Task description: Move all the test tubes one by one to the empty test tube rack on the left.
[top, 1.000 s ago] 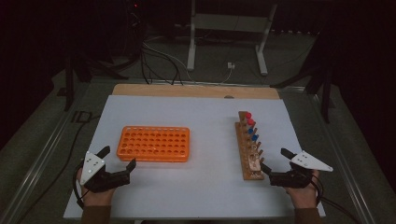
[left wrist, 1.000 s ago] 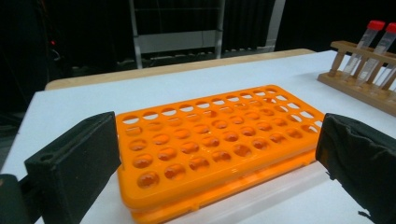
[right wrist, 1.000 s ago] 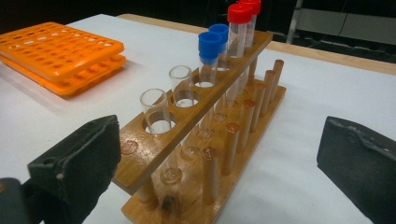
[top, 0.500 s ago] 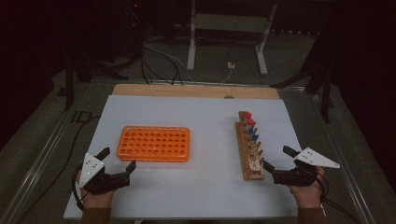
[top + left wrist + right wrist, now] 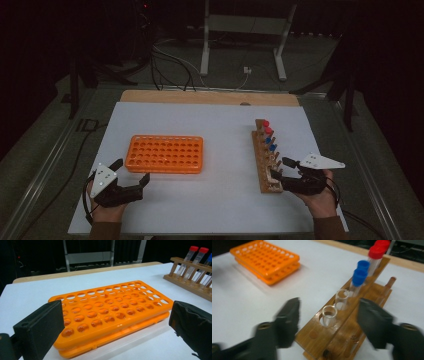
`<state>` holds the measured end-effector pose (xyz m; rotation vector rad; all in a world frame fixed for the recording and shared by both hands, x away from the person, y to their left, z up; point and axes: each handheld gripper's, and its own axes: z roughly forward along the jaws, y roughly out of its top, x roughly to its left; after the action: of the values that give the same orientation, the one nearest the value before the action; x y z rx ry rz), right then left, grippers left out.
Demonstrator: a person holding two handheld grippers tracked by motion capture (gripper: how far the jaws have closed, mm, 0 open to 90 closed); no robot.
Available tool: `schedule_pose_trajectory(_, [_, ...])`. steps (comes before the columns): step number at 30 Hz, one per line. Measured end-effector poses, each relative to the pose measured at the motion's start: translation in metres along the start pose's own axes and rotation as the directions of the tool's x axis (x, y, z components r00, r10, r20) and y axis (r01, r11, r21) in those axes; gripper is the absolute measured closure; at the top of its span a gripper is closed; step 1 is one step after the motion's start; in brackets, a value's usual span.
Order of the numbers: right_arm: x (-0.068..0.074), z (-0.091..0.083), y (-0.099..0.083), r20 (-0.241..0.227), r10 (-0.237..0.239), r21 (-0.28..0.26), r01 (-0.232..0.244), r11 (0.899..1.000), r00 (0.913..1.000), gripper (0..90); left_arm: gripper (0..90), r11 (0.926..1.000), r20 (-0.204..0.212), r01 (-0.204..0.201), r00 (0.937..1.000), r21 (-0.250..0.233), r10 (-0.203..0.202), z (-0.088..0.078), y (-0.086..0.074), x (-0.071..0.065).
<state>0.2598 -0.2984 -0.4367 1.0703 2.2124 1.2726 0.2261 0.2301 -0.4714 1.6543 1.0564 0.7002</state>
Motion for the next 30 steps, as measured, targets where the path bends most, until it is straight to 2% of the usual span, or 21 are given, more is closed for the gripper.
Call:
schedule_pose_trajectory(2, [0.002, 0.003, 0.0, -0.01, -0.011, 0.024, 0.012, 1.0, 0.9999, 51.6, 0.5, 1.0, 0.0, -0.002, 1.0, -0.001, 0.002, 0.0, 0.0, 0.0])
schedule_pose_trajectory(4, [0.003, 0.007, -0.001, -0.007, -0.025, 0.048, 0.025, 0.999, 0.9997, 59.7, 0.5, 1.0, 0.001, 0.0, 1.0, -0.002, 0.0, 0.0, 0.0, 0.0])
schedule_pose_trajectory(6, [0.004, 0.01, -0.001, 0.011, -0.045, 0.064, 0.045, 0.997, 0.9989, 63.8, 0.5, 1.0, 0.003, 0.006, 1.0, -0.003, -0.006, 0.0, 0.0, 0.0])
schedule_pose_trajectory(10, [0.005, 0.015, -0.002, 0.01, -0.06, 0.071, 0.059, 0.996, 0.9981, 71.9, 0.5, 1.0, -0.003, 0.004, 1.0, 0.0, -0.004, -0.001, 0.0, 0.001])
schedule_pose_trajectory(12, [0.008, 0.016, -0.002, 0.036, -0.08, 0.066, 0.078, 0.995, 0.9961, 75.7, 0.5, 0.9999, 0.006, 0.011, 0.9999, 0.001, -0.011, 0.0, 0.0, 0.001])
schedule_pose_trajectory(16, [0.01, 0.019, -0.003, 0.053, -0.082, 0.059, 0.079, 0.995, 0.9952, 75.7, 0.5, 1.0, 0.017, 0.0, 0.9999, -0.003, 0.0, 0.002, -0.001, 0.0])
schedule_pose_trajectory(20, [0.01, 0.025, -0.005, 0.047, -0.065, 0.056, 0.062, 0.997, 0.9968, 72.0, 0.5, 0.9999, 0.029, -0.01, 0.9995, -0.007, 0.01, 0.002, -0.001, -0.001])
schedule_pose_trajectory(23, [0.011, 0.026, -0.004, 0.063, -0.06, 0.054, 0.057, 0.997, 0.9962, 75.9, 0.5, 0.9999, 0.029, -0.016, 0.9995, -0.005, 0.016, 0.003, -0.001, -0.001])
schedule_pose_trajectory(27, [0.011, 0.025, -0.004, 0.064, -0.062, 0.048, 0.059, 0.997, 0.996, 76.4, 0.5, 0.999, 0.02, -0.044, 0.9989, 0.008, 0.043, 0.004, -0.002, -0.002])
schedule_pose_trajectory(30, [0.011, 0.021, -0.001, 0.065, -0.055, 0.044, 0.053, 0.998, 0.9963, 76.5, 0.5, 0.9989, 0.027, -0.044, 0.9987, 0.017, 0.044, 0.005, -0.002, -0.003])
